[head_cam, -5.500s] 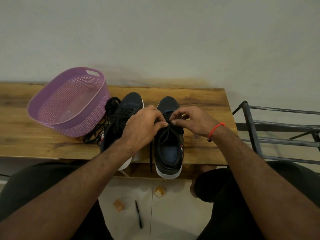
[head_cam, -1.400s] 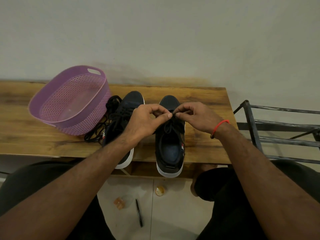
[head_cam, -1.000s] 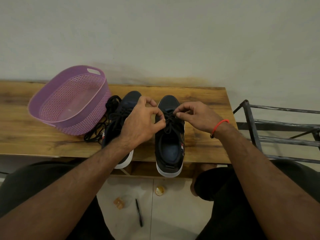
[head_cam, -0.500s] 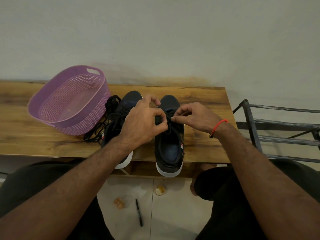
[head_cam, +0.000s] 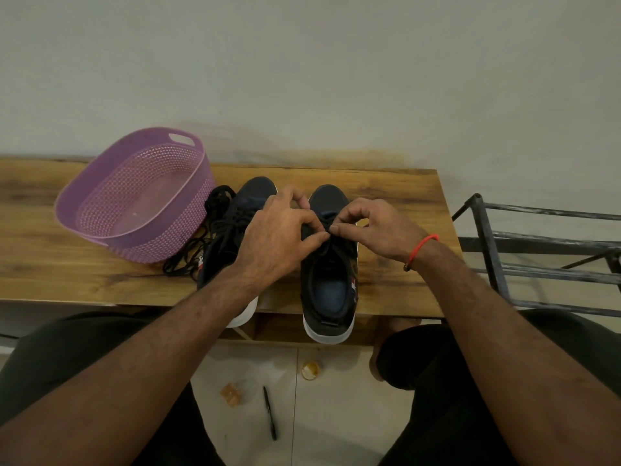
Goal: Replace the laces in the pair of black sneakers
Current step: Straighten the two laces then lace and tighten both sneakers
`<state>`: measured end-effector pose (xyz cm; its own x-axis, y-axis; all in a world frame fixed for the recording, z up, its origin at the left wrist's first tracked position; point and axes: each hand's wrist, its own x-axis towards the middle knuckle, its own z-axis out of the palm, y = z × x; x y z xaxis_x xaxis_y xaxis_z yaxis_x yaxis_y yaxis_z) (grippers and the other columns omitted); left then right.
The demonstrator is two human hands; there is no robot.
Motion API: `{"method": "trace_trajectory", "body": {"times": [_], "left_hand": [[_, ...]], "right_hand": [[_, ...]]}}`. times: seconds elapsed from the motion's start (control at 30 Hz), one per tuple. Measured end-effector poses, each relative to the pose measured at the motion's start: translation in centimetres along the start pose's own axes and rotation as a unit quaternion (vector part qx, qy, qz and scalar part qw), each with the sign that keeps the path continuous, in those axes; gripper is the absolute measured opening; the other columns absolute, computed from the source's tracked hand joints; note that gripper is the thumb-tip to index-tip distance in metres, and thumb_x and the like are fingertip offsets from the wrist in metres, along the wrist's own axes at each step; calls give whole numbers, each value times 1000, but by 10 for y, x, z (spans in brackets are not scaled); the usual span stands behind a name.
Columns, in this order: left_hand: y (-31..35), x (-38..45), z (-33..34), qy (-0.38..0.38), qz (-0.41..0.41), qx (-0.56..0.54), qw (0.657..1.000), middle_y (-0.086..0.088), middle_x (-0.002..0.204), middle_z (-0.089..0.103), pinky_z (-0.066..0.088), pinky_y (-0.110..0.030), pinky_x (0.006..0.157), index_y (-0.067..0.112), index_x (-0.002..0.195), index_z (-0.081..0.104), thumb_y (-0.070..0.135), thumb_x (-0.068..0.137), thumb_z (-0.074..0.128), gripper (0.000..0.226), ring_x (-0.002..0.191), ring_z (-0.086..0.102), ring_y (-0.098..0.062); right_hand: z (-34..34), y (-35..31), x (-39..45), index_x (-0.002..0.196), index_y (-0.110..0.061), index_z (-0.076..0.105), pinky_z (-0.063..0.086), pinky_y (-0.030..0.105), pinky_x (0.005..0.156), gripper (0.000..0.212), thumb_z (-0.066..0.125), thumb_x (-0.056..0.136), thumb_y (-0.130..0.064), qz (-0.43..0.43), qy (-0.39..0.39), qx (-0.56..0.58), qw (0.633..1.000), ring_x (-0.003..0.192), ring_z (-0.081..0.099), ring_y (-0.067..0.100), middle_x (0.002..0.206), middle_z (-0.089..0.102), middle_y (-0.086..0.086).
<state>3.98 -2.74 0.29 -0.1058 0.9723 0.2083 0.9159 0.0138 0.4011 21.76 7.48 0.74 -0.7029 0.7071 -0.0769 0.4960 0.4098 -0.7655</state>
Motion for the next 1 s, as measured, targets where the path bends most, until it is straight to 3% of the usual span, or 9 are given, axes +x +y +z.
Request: {"method": "trace_trajectory", "body": {"times": [0.13,0.3,0.4,0.53,0.63,0.7,1.0], "left_hand": [[-1,2,-4,-14,-14,-20,1000,10,112,45,51,-42,93,30,97,75,49,85,74,22,112,46,-12],[-1,1,-1,-32,-31,-43,998,10,112,49,53,-42,90,30,97,74,48,86,74,21,108,49,-11],[-2,1,1,-33,-34,-51,998,10,113,52,54,-42,89,31,96,72,49,86,74,21,106,50,-11],[-4,3,-1,-43,-44,-54,997,10,119,51,53,-41,90,31,107,71,49,86,73,28,107,47,-9],[-10,5,0,-48,-45,-73,995,7,124,51,52,-44,96,31,114,69,39,94,68,21,114,48,-11],[-14,6,1,-40,-42,-88,994,6,126,52,52,-45,99,30,116,70,28,99,62,19,119,49,-13],[-15,6,2,-29,-26,-95,995,1,131,54,52,-45,101,23,116,72,16,100,59,22,123,51,-16]], "right_hand": [[-3,4,0,100,-24,71,45,17,79,8,68,93,-24,4,8,-39,999,101,59,11,109,64,-4],[-1,6,-1,101,-29,72,52,33,90,10,69,91,-25,-15,-12,-79,997,100,58,13,109,61,-3],[-1,5,-2,99,-29,72,51,34,92,9,71,91,-24,-28,1,-65,997,100,57,13,109,60,-4],[-3,4,-2,99,-27,75,48,27,92,10,73,89,-25,-32,13,-69,997,103,57,10,111,60,-7],[-7,4,-2,96,-30,75,40,11,81,9,74,88,-27,-6,35,-80,996,103,55,9,111,60,-8],[-10,4,-2,95,-32,74,36,9,74,9,74,88,-28,14,47,-88,995,102,53,11,112,59,-8],[-11,15,3,97,-26,77,46,28,85,9,71,91,-28,94,137,-95,982,100,54,11,110,59,-8]]}}
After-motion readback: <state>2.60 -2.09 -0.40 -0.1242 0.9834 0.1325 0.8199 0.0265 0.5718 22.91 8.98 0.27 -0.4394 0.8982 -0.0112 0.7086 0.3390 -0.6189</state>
